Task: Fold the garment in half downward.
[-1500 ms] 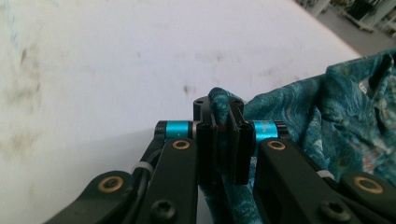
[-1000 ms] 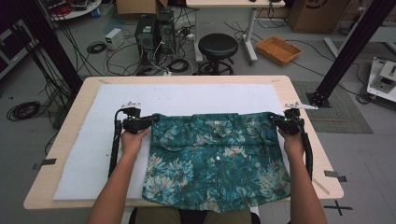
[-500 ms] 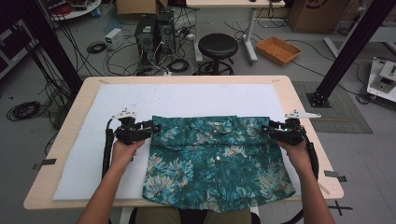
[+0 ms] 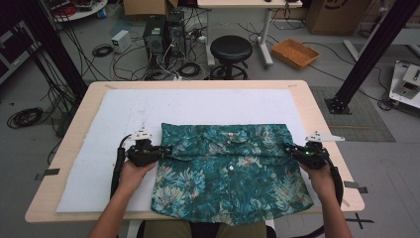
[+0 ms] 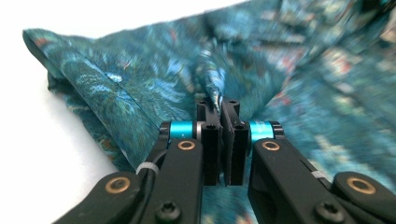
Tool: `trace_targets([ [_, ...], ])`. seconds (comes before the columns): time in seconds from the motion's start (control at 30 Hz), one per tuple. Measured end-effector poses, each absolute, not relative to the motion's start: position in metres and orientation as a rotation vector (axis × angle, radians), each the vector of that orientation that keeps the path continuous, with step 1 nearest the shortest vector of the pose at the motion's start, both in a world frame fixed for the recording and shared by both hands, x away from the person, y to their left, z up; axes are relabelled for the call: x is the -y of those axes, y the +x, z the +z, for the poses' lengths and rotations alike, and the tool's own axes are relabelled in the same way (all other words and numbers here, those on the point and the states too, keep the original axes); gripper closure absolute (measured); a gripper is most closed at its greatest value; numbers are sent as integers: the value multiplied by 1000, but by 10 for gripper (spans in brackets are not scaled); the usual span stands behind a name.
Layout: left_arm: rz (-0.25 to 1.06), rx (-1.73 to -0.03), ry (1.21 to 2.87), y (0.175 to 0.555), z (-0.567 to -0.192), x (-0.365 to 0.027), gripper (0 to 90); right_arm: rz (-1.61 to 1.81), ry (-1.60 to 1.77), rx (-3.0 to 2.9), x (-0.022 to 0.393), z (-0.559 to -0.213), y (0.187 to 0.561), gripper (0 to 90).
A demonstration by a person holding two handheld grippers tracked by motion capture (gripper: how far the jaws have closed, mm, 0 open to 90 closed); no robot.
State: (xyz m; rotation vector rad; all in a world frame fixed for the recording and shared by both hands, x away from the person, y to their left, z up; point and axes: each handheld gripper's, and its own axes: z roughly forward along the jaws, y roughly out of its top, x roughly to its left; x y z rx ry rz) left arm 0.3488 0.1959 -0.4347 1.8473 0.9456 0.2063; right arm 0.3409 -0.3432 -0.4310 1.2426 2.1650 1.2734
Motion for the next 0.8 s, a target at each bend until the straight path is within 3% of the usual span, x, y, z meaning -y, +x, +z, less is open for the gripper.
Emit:
trace_targets([
  [0.37, 186, -845, 1826, 294, -429, -210, 872, 1348, 1182, -2127, 357, -427, 293, 874],
  [0.7, 134, -828, 1896, 272, -441, -206, 857, 1317, 1194, -2152, 364, -432, 265, 863],
  [0.73, 132, -824, 1895, 273, -441, -207, 823, 1309, 1203, -2161, 364, -432, 265, 838],
  [0.77, 132, -824, 1895, 273, -441, -207, 714, 1309, 1203, -2161, 364, -432, 265, 838],
  [0.8, 134, -870, 1846, 277, -440, -211, 714, 1306, 1209, -2172, 363, -432, 264, 785],
])
